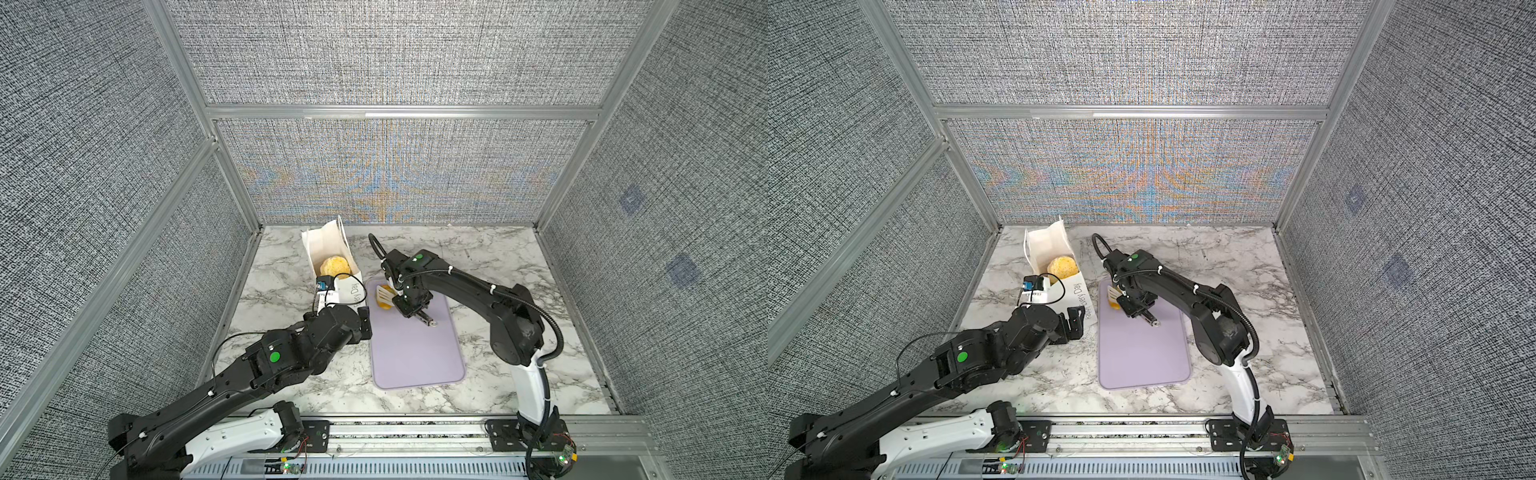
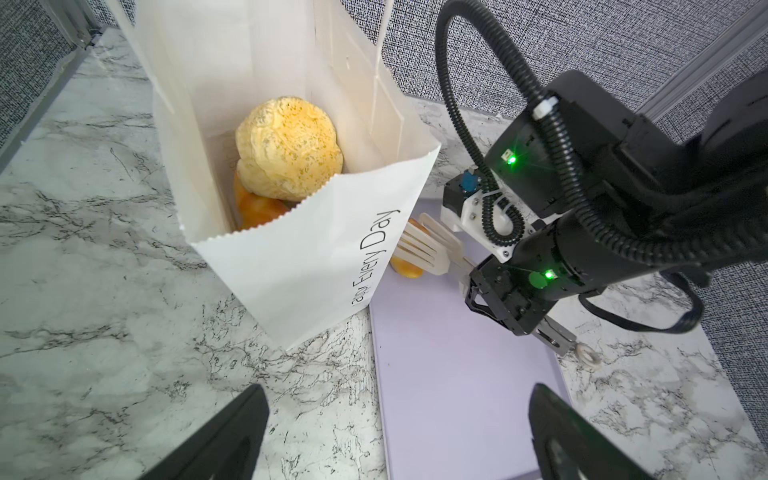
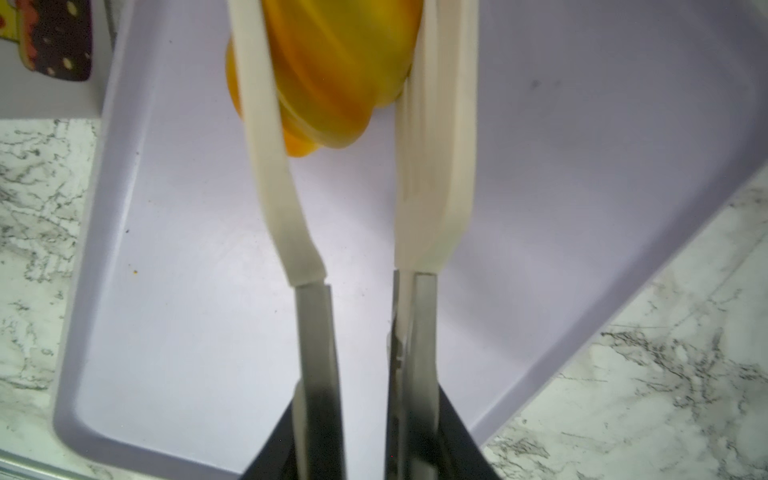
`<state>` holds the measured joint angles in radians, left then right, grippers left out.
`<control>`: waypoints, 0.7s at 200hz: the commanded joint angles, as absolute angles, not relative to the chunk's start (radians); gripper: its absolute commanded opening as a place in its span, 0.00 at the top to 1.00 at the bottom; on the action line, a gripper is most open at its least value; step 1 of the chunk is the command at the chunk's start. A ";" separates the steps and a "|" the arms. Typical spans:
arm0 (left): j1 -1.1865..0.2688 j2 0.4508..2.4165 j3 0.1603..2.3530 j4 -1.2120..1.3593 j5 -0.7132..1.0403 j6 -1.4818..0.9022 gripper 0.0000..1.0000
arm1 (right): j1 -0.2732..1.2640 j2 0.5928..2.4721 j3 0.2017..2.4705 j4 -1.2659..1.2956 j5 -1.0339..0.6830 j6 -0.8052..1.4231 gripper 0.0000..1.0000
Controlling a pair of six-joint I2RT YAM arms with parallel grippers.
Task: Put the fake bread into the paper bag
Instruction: 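Lower the tongs and close them on the striped croissant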
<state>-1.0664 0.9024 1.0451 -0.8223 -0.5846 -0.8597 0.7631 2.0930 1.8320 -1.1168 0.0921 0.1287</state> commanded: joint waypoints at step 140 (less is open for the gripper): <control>-1.068 0.910 1.081 -0.786 -0.613 -0.746 0.01 | 0.715 1.889 1.796 -1.078 0.054 0.126 0.64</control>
<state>-1.0672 0.9024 1.0737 -0.7952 -0.5995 -0.7769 0.7170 1.9087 1.7782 -1.0843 0.0700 0.1184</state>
